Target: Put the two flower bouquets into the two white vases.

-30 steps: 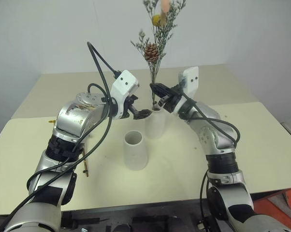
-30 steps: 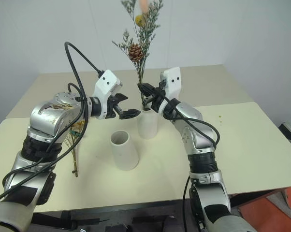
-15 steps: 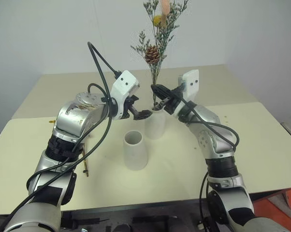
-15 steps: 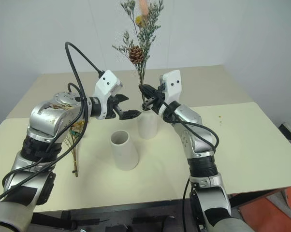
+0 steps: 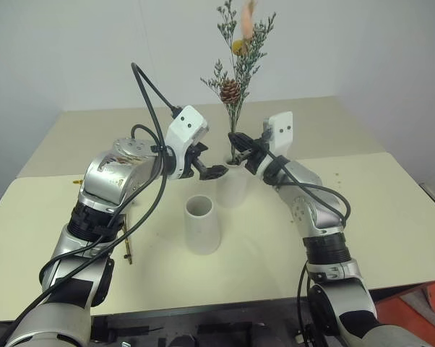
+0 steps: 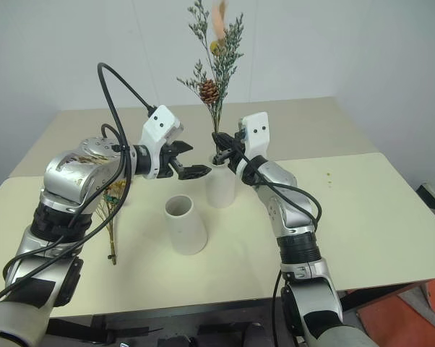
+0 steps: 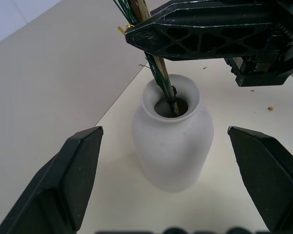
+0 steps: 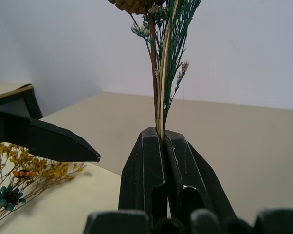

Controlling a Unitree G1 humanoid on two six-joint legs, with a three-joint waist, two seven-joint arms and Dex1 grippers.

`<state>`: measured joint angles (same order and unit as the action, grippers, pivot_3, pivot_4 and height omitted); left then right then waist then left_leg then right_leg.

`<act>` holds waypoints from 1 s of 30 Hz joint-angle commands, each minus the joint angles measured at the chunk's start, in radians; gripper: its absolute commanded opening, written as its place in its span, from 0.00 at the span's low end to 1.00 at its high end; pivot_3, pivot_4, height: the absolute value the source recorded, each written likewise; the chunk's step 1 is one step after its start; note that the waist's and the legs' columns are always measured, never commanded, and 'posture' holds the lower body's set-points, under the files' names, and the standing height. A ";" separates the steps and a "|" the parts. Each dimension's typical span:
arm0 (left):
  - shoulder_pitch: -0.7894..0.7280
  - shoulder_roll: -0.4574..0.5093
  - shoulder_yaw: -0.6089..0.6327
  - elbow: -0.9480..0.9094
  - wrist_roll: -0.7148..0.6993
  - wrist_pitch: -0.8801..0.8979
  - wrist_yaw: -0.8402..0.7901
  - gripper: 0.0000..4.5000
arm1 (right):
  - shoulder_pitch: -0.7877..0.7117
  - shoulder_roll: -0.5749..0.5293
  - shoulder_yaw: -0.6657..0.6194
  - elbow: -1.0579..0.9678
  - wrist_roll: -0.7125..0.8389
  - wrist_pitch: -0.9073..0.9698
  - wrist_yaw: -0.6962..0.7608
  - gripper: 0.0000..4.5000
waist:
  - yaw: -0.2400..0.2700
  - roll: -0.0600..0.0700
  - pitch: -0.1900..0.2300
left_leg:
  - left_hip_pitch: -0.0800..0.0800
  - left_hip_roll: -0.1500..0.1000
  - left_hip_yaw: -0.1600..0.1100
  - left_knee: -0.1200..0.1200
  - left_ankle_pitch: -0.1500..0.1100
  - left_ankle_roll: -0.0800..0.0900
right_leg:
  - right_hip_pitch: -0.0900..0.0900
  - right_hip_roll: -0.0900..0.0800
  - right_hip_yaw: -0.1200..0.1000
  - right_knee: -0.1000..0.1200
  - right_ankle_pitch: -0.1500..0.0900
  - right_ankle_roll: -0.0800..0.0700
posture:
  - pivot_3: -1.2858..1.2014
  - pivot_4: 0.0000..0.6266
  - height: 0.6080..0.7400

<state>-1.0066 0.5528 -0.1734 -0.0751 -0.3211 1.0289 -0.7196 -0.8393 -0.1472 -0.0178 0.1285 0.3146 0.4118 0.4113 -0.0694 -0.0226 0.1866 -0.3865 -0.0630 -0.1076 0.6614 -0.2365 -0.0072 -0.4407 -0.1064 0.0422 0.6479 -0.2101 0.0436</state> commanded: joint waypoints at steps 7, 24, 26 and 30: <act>-0.011 0.015 0.022 -0.027 -0.002 -0.021 -0.006 1.00 | 0.053 -0.002 0.020 -0.045 -0.042 -0.086 0.008 0.00 | 0.000 0.000 0.000 | 0.000 0.000 0.000 0.000 0.000 0.000 | 0.000 0.000 0.000 0.000 0.000 0.000 | 0.52 0.24 1.00; -0.029 0.012 0.017 -0.010 0.004 -0.033 -0.012 1.00 | 0.061 -0.004 0.011 -0.014 -0.085 -0.150 -0.005 0.87 | 0.000 0.000 0.000 | 0.000 0.000 0.000 0.000 0.000 0.000 | 0.000 0.000 0.000 0.000 0.000 0.000 | 0.52 0.24 1.00; -0.030 0.014 0.019 -0.012 0.003 -0.032 -0.012 1.00 | 0.061 -0.013 0.005 -0.020 -0.084 -0.146 -0.001 1.00 | 0.000 0.000 0.000 | 0.000 0.000 0.000 0.000 0.000 0.000 | 0.000 0.000 0.000 0.000 0.000 0.000 | 0.52 0.24 1.00; -0.023 0.029 0.032 -0.032 -0.003 -0.018 -0.012 1.00 | 0.090 -0.071 -0.003 -0.098 -0.049 -0.086 0.065 1.00 | 0.001 0.000 0.000 | 0.000 0.000 0.000 0.000 0.000 0.000 | 0.000 0.000 0.000 0.000 0.000 0.000 | 0.52 0.24 1.00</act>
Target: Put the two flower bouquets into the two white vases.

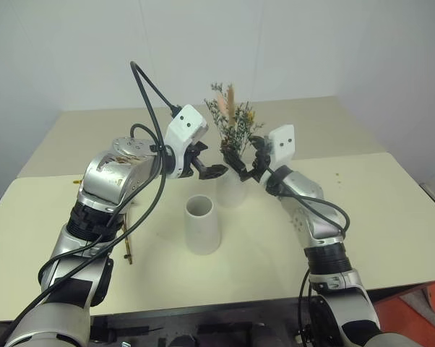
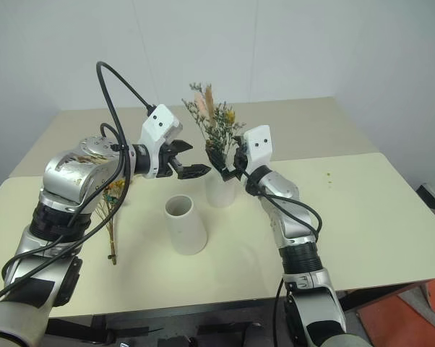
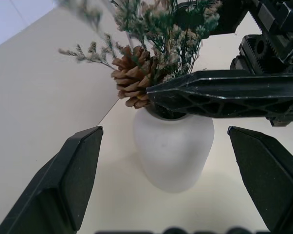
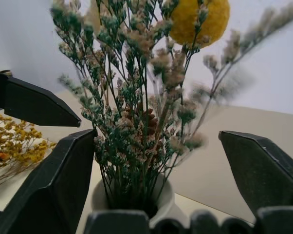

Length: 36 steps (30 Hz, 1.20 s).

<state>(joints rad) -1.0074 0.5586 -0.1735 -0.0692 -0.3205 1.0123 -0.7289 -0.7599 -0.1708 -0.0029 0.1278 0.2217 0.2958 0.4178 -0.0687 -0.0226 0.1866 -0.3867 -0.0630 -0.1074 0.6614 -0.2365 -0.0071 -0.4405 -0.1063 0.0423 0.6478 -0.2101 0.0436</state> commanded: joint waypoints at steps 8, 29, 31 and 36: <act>0.051 0.099 0.113 -0.153 -0.061 0.111 0.007 1.00 | 0.082 -0.255 -0.035 -0.350 0.199 0.283 0.228 1.00 | -0.001 0.000 0.000 | 0.000 0.001 0.000 0.000 0.000 0.000 | 0.000 0.000 0.000 0.000 0.000 0.000 | 0.52 0.24 1.00; 0.099 0.085 0.420 -0.090 -0.303 0.602 0.607 1.00 | -0.173 -0.427 0.069 -0.350 0.308 0.371 0.541 1.00 | 0.007 -0.001 0.000 | 0.002 0.002 0.000 0.000 0.000 0.000 | 0.002 0.001 0.000 -0.001 0.000 0.000 | 0.52 0.24 1.00; 0.082 0.049 0.480 -0.041 -0.355 0.602 0.774 1.00 | -0.194 -0.418 0.086 -0.326 0.298 0.354 0.555 1.00 | 0.012 -0.001 0.000 | 0.002 0.003 0.000 0.000 0.000 0.000 | 0.002 0.000 0.000 -0.002 0.000 0.000 | 0.52 0.24 1.00; 0.036 -0.010 0.593 0.125 -0.587 0.602 1.303 1.00 | -0.219 -0.394 0.111 -0.291 0.277 0.326 0.572 1.00 | 0.027 -0.003 -0.001 | 0.001 0.003 -0.001 0.000 -0.001 -0.002 | 0.000 0.000 0.000 -0.001 0.000 0.000 | 0.52 0.24 1.00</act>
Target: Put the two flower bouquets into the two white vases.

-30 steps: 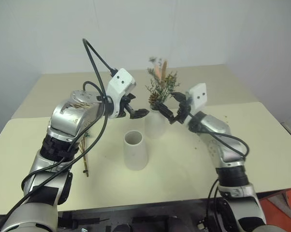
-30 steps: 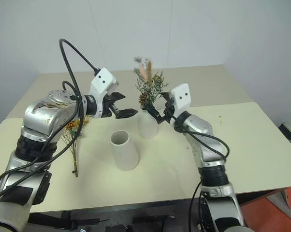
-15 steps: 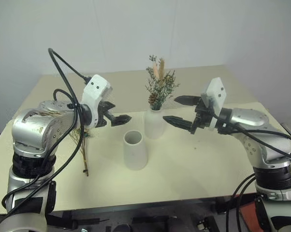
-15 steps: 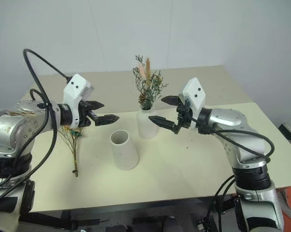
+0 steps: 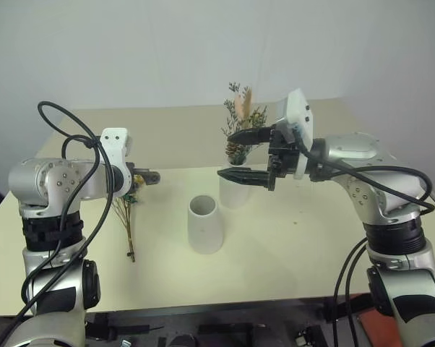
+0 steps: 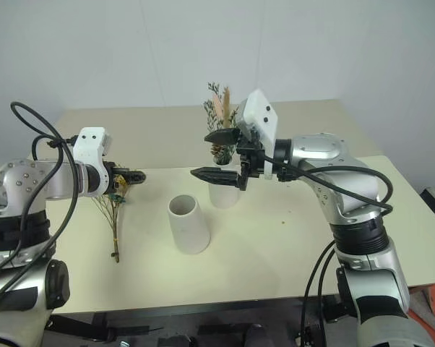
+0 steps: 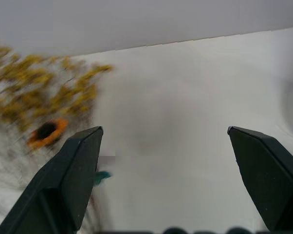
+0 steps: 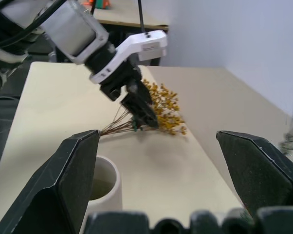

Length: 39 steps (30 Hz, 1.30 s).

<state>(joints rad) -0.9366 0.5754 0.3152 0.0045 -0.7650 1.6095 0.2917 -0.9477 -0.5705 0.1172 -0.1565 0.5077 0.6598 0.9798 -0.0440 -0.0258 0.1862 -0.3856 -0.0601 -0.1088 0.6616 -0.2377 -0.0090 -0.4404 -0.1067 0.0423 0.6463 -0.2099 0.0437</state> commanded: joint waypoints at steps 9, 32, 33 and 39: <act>-0.050 -0.234 0.358 0.168 -0.680 -0.018 1.237 1.00 | -0.053 0.031 0.004 0.033 -0.032 -0.055 0.035 1.00 | 0.020 -0.008 -0.005 | -0.001 0.000 -0.005 0.003 -0.004 -0.006 | 0.000 -0.001 0.001 0.001 0.001 0.001 | 0.52 0.24 1.00; -0.019 -0.493 0.622 0.116 -0.358 0.005 1.323 0.91 | -0.073 0.046 0.000 0.054 -0.056 -0.065 0.045 1.00 | 0.028 -0.014 -0.009 | -0.001 -0.002 0.002 0.004 -0.002 -0.012 | 0.000 0.000 0.000 -0.001 0.001 0.001 | 0.52 0.24 1.00; -0.020 -0.493 0.621 0.115 -0.355 0.005 1.323 0.87 | -0.072 0.044 -0.002 0.054 -0.055 -0.064 0.044 1.00 | 0.029 -0.014 -0.009 | -0.001 -0.002 0.002 0.004 -0.002 -0.012 | 0.000 0.000 0.000 -0.001 0.001 0.001 | 0.52 0.24 1.00; 0.001 -0.485 0.605 0.115 -0.358 0.005 1.323 0.48 | -0.070 0.040 -0.004 0.055 -0.055 -0.063 0.043 1.00 | 0.030 -0.014 -0.009 | -0.002 -0.002 0.002 0.004 -0.002 -0.012 | 0.000 0.000 0.000 -0.001 0.001 0.001 | 0.52 0.24 1.00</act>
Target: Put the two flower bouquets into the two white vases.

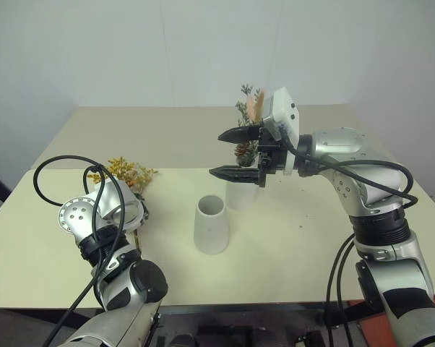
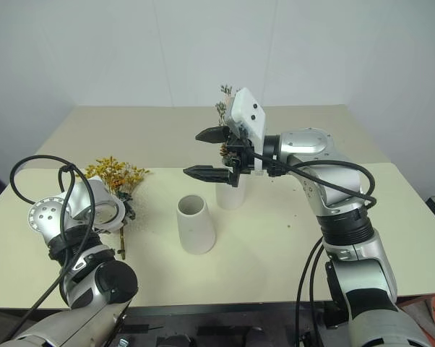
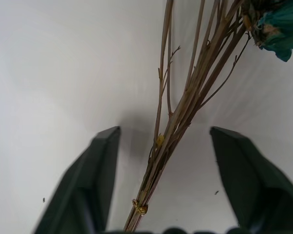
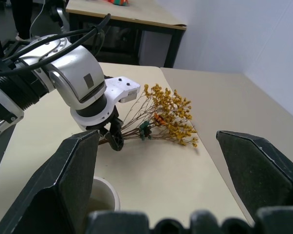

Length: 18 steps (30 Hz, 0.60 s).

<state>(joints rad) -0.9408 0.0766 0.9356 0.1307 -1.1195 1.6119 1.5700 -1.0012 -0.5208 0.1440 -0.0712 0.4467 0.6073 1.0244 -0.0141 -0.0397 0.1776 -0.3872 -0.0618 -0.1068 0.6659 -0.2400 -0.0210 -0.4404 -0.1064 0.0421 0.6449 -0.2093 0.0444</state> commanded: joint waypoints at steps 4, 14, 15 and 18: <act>0.006 0.018 -0.017 -0.013 -0.006 0.003 0.044 0.22 | -0.015 -0.012 -0.031 -0.030 0.008 -0.008 -0.001 1.00 | 0.000 0.000 0.000 | 0.000 0.000 0.000 0.000 0.000 0.000 | 0.000 0.000 0.000 0.000 0.000 0.000 | 0.52 0.24 1.00; 0.078 0.136 -0.152 -0.013 -0.123 0.003 0.038 0.01 | -0.011 -0.015 -0.028 -0.026 0.010 -0.003 0.006 1.00 | -0.002 0.000 0.000 | 0.001 0.000 0.000 0.000 -0.001 0.000 | 0.000 0.000 0.000 0.000 0.000 0.000 | 0.52 0.24 1.00; 0.084 0.168 -0.184 -0.012 -0.141 0.003 0.020 0.01 | -0.010 -0.018 -0.028 -0.026 0.011 -0.002 0.009 1.00 | -0.003 0.000 0.000 | 0.001 0.000 0.000 0.000 -0.001 0.000 | 0.000 0.000 0.000 0.001 0.000 0.000 | 0.52 0.24 1.00; 0.097 0.276 -0.294 -0.023 -0.178 0.003 -0.072 0.01 | -0.010 -0.023 -0.028 -0.026 0.012 -0.001 0.014 1.00 | -0.003 0.000 0.000 | 0.001 0.000 -0.001 0.000 -0.001 0.000 | -0.001 0.001 0.000 0.001 0.000 0.000 | 0.52 0.24 1.00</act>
<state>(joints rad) -0.8381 0.3201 0.6936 0.1343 -1.2668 1.6116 1.5323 -1.0006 -0.5354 0.1435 -0.0715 0.4476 0.6099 1.0323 -0.0170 -0.0398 0.1775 -0.3865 -0.0615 -0.1073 0.6658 -0.2406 -0.0209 -0.4408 -0.1059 0.0423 0.6461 -0.2093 0.0443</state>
